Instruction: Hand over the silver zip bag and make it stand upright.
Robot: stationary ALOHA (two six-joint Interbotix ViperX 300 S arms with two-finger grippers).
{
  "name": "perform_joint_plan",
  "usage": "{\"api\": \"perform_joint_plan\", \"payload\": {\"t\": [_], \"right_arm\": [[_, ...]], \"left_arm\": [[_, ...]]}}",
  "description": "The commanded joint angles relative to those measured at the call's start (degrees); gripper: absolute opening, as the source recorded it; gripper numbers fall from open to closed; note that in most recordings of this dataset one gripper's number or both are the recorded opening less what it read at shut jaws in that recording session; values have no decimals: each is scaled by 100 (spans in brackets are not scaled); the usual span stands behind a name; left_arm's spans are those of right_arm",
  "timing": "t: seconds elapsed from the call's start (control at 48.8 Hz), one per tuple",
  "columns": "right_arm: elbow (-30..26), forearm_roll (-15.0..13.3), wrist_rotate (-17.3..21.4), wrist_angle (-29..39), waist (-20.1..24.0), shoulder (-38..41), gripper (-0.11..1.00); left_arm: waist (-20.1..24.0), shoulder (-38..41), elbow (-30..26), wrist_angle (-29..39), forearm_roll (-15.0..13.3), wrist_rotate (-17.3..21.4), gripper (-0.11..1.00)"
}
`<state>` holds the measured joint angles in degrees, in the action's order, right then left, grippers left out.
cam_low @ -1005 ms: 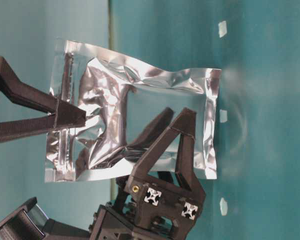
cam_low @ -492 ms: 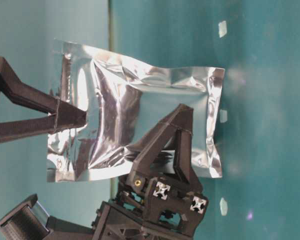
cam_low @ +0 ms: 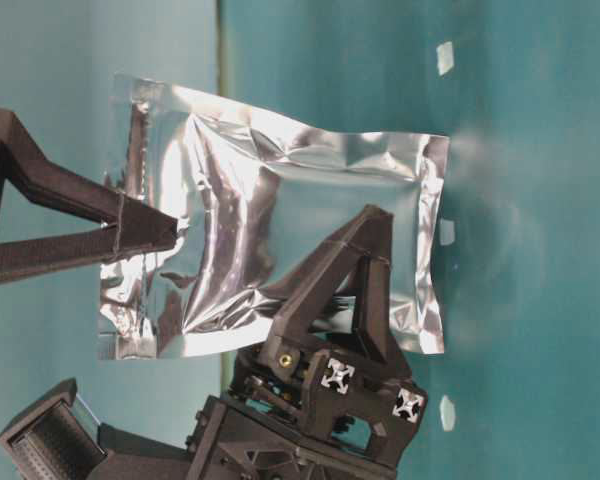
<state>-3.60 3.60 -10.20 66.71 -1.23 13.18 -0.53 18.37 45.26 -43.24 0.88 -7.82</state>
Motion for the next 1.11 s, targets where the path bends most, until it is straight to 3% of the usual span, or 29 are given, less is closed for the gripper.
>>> {"api": "perform_joint_plan", "payload": {"t": [0.0, 0.082, 0.267, 0.349, 0.738, 0.923, 1.087], "right_arm": [[-35, 35, 35, -9, 26, -70, 14], [-44, 44, 79, 0, 26, -79, 28], [-62, -9, 141, -35, 62, -220, 83], [-62, -44, 149, -44, 70, -352, 97], [571, -88, 343, -123, 53, -1266, 95], [1090, -88, 563, -527, 53, -1837, 95], [1635, -88, 510, -1037, 70, -2338, 95]], "left_arm": [[-53, 0, -44, 18, 18, -18, 23], [-53, 0, -35, 18, 18, -18, 23], [-62, -9, -26, 18, 18, -18, 23], [-70, 0, -26, 18, 18, -18, 23], [-88, -9, -18, 18, 18, -18, 23], [-97, -26, -9, 18, 18, -9, 23], [-105, -35, -9, 18, 18, -9, 23]]}}
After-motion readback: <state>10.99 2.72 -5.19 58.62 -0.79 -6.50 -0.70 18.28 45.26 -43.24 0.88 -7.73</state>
